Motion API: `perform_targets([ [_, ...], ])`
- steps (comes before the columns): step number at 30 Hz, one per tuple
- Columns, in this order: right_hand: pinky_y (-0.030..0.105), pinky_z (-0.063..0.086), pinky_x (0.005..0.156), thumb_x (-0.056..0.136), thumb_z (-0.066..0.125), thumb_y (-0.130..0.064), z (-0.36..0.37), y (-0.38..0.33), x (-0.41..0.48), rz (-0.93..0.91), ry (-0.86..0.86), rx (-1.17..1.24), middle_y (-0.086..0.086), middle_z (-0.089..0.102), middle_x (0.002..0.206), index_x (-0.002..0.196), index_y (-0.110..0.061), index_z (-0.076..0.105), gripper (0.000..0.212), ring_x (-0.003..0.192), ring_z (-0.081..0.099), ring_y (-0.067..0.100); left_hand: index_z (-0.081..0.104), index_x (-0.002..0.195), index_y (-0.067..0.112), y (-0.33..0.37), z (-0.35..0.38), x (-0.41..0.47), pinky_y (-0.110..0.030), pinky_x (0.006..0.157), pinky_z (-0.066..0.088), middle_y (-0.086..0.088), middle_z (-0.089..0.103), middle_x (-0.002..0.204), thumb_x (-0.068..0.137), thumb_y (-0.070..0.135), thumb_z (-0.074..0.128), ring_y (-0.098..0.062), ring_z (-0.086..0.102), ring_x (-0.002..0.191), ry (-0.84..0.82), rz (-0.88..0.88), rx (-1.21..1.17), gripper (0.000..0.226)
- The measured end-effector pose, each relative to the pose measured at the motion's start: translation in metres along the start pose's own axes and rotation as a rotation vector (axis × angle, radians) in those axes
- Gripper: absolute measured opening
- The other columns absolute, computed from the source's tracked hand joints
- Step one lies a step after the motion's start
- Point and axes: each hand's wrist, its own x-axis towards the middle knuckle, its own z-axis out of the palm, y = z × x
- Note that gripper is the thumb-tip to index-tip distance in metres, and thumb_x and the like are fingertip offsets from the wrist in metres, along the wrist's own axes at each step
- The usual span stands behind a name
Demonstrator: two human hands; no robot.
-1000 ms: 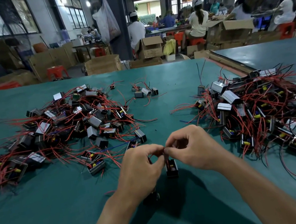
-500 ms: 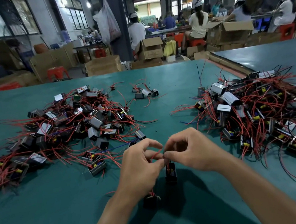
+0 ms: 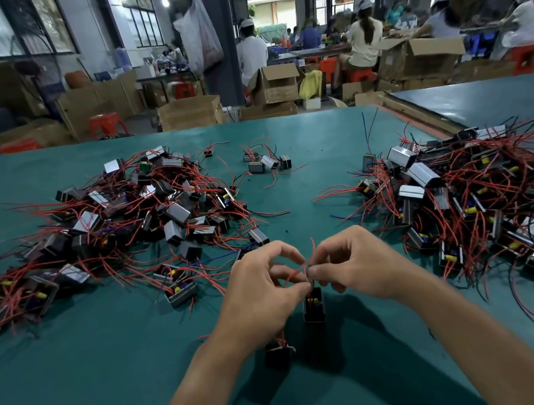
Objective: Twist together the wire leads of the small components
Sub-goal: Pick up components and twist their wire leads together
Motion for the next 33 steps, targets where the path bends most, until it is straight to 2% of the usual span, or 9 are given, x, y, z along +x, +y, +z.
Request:
perform_targets([
  [4, 0.029, 0.031, 0.052, 0.083, 0.074, -0.011, 0.001, 0.004, 0.0, 0.008, -0.007, -0.088, 0.003, 0.052, 0.054, 0.064, -0.023, 0.069, 0.024, 0.051, 0.04, 0.013, 0.067, 0.081, 0.02, -0.001, 0.001, 0.0, -0.016, 0.049, 0.04, 0.003, 0.072, 0.067, 0.072, 0.003, 0.08, 0.0, 0.055, 0.048, -0.001, -0.012, 0.006, 0.023],
  [7, 0.024, 0.033, 0.05, 0.082, 0.075, -0.017, -0.001, 0.006, 0.001, -0.034, -0.01, -0.203, -0.009, 0.052, 0.05, 0.064, -0.026, 0.071, 0.02, 0.047, 0.039, 0.003, 0.07, 0.074, 0.02, -0.004, 0.0, 0.004, -0.017, 0.056, 0.046, 0.005, 0.072, 0.067, 0.072, 0.004, 0.082, -0.002, 0.066, 0.06, 0.013, -0.005, 0.045, 0.02],
  [9, 0.025, 0.037, 0.052, 0.082, 0.074, -0.022, -0.002, 0.006, 0.001, -0.067, -0.007, -0.276, -0.011, 0.056, 0.052, 0.07, -0.026, 0.073, 0.013, 0.05, 0.042, 0.002, 0.07, 0.071, 0.023, -0.007, -0.001, 0.005, -0.019, 0.051, 0.046, 0.006, 0.071, 0.065, 0.074, 0.005, 0.081, -0.004, 0.063, 0.052, 0.006, -0.018, 0.015, 0.021],
  [12, 0.032, 0.041, 0.057, 0.083, 0.072, -0.025, -0.004, 0.001, -0.002, -0.061, -0.041, -0.341, -0.009, 0.06, 0.059, 0.075, -0.03, 0.073, 0.009, 0.055, 0.046, 0.005, 0.07, 0.07, 0.023, -0.009, -0.002, 0.005, -0.022, 0.04, 0.04, 0.003, 0.068, 0.059, 0.078, 0.005, 0.078, -0.013, 0.047, 0.038, -0.033, -0.051, -0.044, 0.022],
  [16, 0.023, 0.037, 0.053, 0.083, 0.072, -0.026, -0.006, -0.003, -0.006, -0.066, -0.081, -0.374, -0.01, 0.061, 0.059, 0.075, -0.03, 0.074, 0.009, 0.054, 0.046, 0.005, 0.07, 0.064, 0.02, -0.009, -0.002, 0.006, -0.02, 0.038, 0.039, 0.004, 0.064, 0.053, 0.079, 0.002, 0.077, -0.009, 0.043, 0.036, -0.044, -0.055, -0.048, 0.024],
  [19, 0.03, 0.044, 0.057, 0.082, 0.072, -0.027, -0.006, -0.005, -0.006, -0.08, -0.061, -0.36, -0.006, 0.064, 0.061, 0.071, -0.03, 0.072, 0.012, 0.056, 0.051, 0.009, 0.07, 0.066, 0.016, -0.009, -0.003, 0.006, -0.019, 0.038, 0.039, 0.003, 0.062, 0.051, 0.079, 0.001, 0.076, -0.009, 0.043, 0.036, -0.057, -0.082, -0.072, 0.021],
  [23, 0.029, 0.046, 0.058, 0.08, 0.075, -0.021, -0.007, -0.004, -0.006, -0.108, -0.065, -0.276, -0.007, 0.067, 0.063, 0.075, -0.024, 0.075, 0.005, 0.056, 0.054, 0.006, 0.069, 0.065, 0.014, -0.008, -0.004, 0.006, -0.018, 0.037, 0.038, 0.003, 0.06, 0.049, 0.078, 0.001, 0.077, -0.008, 0.043, 0.035, -0.074, -0.131, -0.11, 0.02],
  [28, 0.042, 0.053, 0.066, 0.078, 0.079, -0.023, -0.012, -0.004, -0.006, -0.128, -0.086, -0.22, 0.001, 0.07, 0.071, 0.078, -0.022, 0.076, 0.003, 0.067, 0.063, 0.024, 0.069, 0.068, 0.01, -0.008, -0.005, 0.007, -0.018, 0.039, 0.038, 0.002, 0.059, 0.049, 0.077, 0.004, 0.079, -0.008, 0.042, 0.036, -0.123, -0.183, -0.119, 0.014],
  [33, 0.031, 0.044, 0.058, 0.078, 0.083, -0.019, -0.014, -0.009, -0.009, -0.13, -0.148, -0.118, 0.008, 0.068, 0.07, 0.08, -0.019, 0.077, 0.006, 0.059, 0.053, 0.009, 0.069, 0.067, 0.011, -0.006, -0.007, 0.006, -0.017, 0.039, 0.035, -0.009, 0.057, 0.056, 0.078, 0.006, 0.079, -0.009, 0.04, 0.038, -0.177, -0.202, -0.125, 0.016],
])
